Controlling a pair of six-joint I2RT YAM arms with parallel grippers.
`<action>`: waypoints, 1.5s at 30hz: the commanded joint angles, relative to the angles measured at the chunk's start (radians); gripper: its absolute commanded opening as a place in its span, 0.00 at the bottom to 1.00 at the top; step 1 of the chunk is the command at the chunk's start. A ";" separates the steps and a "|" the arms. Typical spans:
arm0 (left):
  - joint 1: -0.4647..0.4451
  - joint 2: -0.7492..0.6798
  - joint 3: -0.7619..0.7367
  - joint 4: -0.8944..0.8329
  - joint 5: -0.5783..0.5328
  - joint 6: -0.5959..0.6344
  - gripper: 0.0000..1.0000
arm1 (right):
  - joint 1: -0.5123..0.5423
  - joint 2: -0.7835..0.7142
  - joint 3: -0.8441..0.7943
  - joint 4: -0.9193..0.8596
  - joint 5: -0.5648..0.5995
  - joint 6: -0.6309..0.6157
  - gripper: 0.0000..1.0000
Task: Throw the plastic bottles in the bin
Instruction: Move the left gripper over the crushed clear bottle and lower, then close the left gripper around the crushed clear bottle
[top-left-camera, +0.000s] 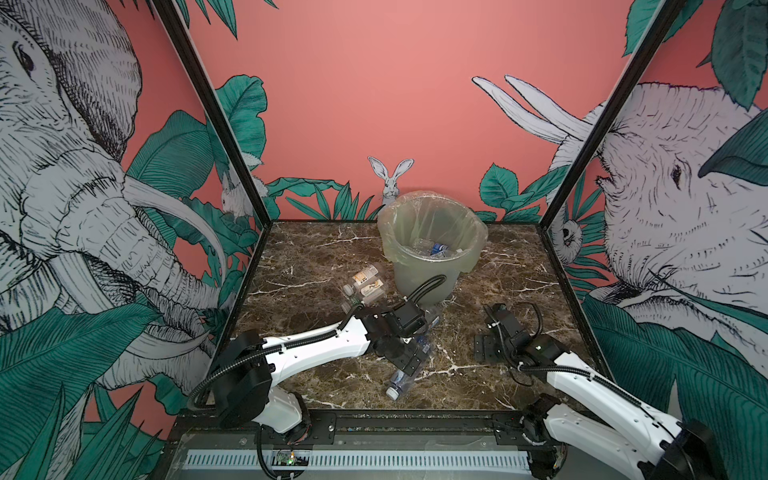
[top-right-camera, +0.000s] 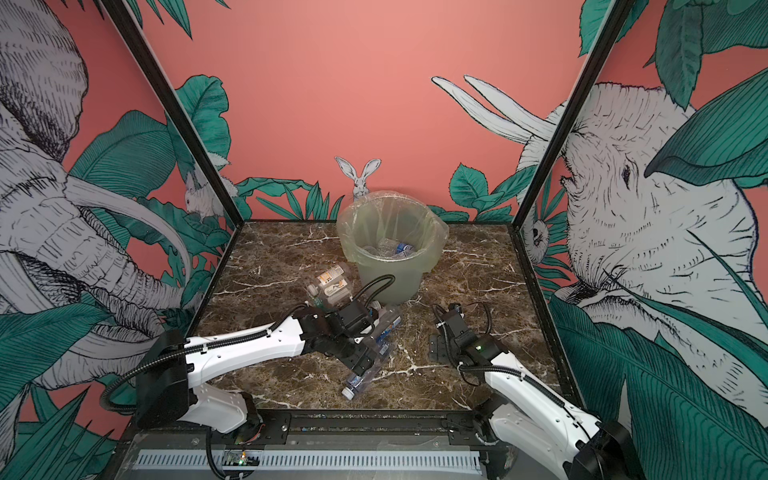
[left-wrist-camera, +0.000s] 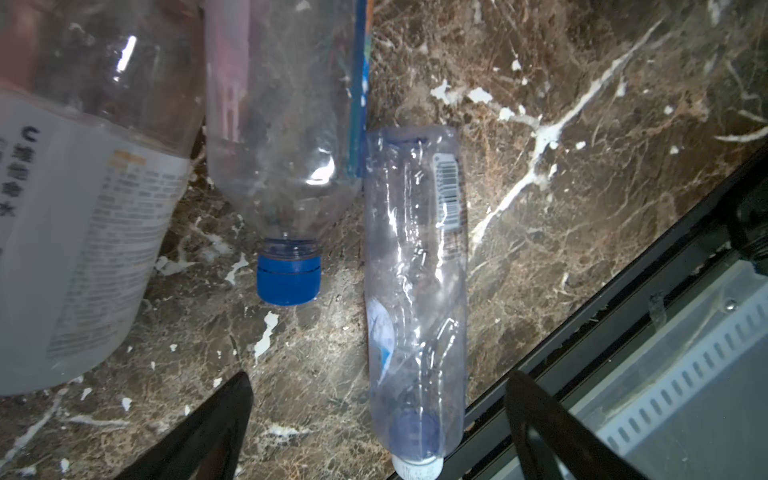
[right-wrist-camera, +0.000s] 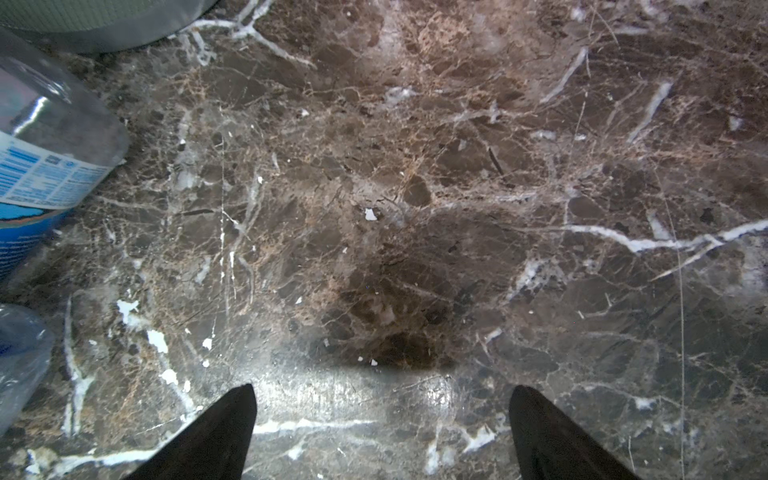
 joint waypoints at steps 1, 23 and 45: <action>-0.023 0.008 0.017 0.018 0.011 -0.042 0.96 | -0.002 -0.009 -0.007 0.008 0.020 0.016 0.97; -0.073 0.160 0.051 0.012 0.015 -0.089 0.91 | -0.001 -0.015 -0.010 0.013 0.016 0.017 0.97; -0.078 0.251 0.062 -0.003 -0.005 -0.077 0.76 | -0.002 -0.020 -0.012 0.013 0.015 0.014 0.97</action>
